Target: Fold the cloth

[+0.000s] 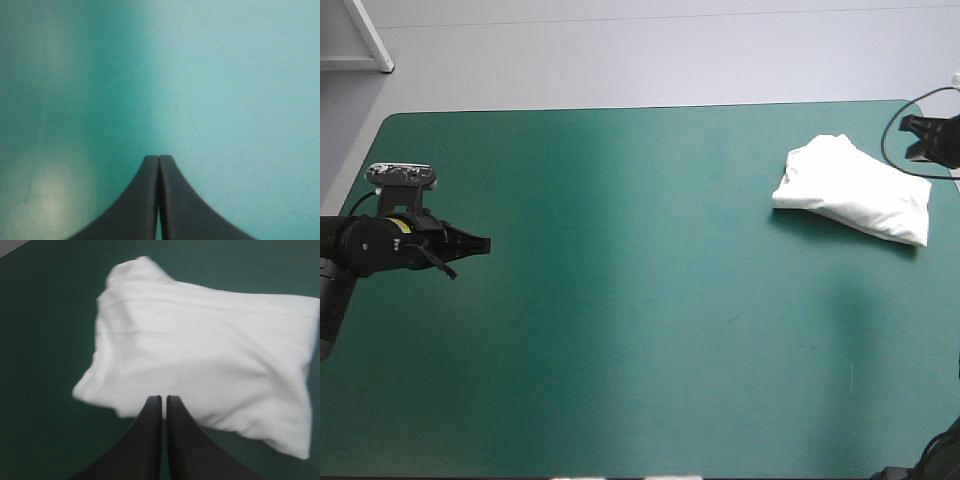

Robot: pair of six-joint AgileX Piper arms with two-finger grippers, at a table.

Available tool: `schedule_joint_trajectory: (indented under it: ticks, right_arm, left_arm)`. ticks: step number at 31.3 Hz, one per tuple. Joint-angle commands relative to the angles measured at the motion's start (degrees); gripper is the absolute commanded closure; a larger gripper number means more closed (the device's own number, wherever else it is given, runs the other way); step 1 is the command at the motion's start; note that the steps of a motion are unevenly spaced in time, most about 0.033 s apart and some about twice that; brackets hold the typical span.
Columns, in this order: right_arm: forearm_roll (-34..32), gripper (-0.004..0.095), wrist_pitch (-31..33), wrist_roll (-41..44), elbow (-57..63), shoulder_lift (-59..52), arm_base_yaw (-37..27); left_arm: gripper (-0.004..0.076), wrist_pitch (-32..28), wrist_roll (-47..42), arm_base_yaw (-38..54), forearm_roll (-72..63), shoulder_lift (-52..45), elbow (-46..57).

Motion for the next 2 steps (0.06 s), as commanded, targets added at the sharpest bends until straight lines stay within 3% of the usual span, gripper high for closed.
schedule_joint_trajectory:
  ticks: [1, 2]
  right_arm:
    - [-3.44, 0.0909, -1.47, -2.32, 2.57, -10.56, 6.21]
    - [-8.05, 0.0909, -5.52, -1.32, 6.63, -14.87, 9.97]
  left_arm:
    - [0.0732, -6.91, 0.23, -0.17, -1.95, -1.25, -1.44]
    - [0.0732, -8.23, 0.45, -0.17, -2.04, -1.25, -1.44]
